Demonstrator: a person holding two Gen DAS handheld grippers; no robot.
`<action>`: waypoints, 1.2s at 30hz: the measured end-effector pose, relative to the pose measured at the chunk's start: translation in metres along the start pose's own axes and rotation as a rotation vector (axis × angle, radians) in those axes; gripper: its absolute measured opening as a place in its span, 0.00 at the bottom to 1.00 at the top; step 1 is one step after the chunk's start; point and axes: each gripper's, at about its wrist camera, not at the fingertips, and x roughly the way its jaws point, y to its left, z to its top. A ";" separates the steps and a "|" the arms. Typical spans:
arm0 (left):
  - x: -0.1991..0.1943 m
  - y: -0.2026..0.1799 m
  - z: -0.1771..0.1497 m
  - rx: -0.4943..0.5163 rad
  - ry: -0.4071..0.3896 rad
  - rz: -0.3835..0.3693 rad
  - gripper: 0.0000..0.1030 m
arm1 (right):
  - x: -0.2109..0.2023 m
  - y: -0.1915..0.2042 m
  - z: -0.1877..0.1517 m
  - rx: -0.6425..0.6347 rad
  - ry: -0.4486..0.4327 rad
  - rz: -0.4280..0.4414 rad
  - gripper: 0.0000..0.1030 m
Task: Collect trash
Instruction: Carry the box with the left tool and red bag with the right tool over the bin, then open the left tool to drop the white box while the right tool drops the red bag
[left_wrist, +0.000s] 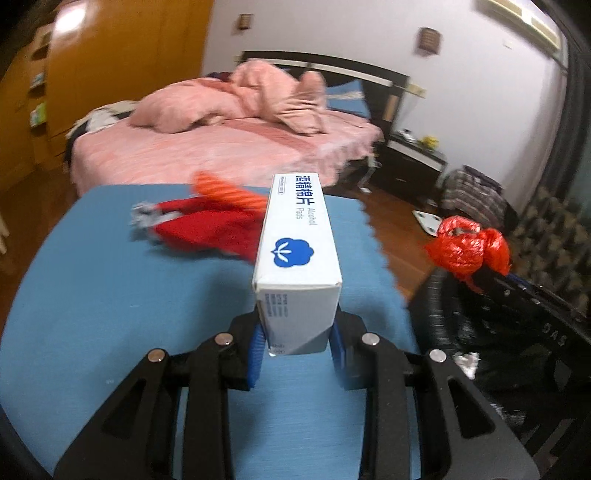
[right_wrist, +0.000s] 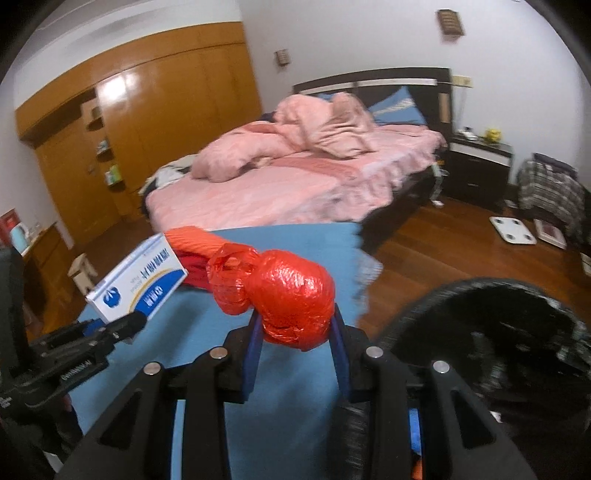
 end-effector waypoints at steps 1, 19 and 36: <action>0.003 -0.015 0.001 0.018 0.002 -0.027 0.28 | -0.004 -0.008 -0.001 0.008 -0.001 -0.016 0.33; 0.049 -0.186 -0.010 0.222 0.073 -0.353 0.40 | -0.062 -0.155 -0.032 0.171 -0.023 -0.301 0.38; 0.021 -0.079 0.000 0.137 -0.034 -0.087 0.83 | -0.055 -0.134 -0.026 0.181 -0.055 -0.277 0.94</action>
